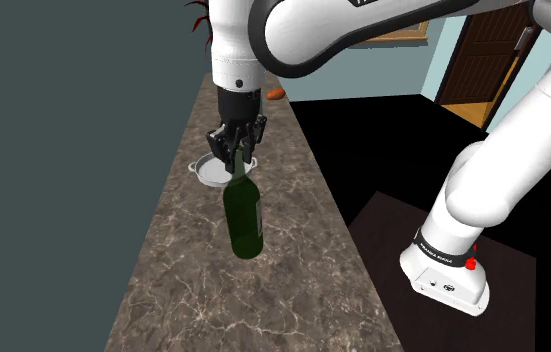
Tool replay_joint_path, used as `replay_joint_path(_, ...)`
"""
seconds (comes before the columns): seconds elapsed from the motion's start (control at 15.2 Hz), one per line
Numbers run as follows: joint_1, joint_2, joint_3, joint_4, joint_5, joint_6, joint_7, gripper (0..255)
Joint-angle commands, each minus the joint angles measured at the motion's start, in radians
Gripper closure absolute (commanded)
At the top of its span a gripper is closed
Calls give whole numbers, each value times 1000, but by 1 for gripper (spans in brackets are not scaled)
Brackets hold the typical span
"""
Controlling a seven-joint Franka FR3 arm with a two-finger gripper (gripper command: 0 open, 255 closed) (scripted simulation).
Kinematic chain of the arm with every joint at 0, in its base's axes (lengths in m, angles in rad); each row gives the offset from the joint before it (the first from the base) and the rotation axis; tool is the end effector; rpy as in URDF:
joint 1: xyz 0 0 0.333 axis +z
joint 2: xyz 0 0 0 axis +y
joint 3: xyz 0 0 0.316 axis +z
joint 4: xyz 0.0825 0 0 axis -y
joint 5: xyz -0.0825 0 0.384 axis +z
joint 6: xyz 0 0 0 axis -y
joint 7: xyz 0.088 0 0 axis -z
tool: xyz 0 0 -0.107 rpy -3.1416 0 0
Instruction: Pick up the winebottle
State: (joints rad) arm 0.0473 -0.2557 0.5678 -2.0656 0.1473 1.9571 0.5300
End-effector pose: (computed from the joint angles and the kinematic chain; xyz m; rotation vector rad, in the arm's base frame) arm 0.3946 0.3153 0.5340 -3.0759 -0.0456 -0.1420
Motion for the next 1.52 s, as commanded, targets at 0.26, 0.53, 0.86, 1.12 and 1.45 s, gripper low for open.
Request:
replay_joint_path(0.26, 0, 1, 0, 0, 0, 0, 0, 255)
replay_joint_path(0.53, -2, -1, -4, 37, -2, -39, 0, 255)
replay_joint_path(0.86, -5, -1, -9, 104, -5, -106, 2, 255)
replay_joint_path(1.12, -7, 4, -12, 161, -10, -159, 5, 255)
replay_joint_path(1.45, -9, 10, -13, 210, -14, -202, 9, 255)
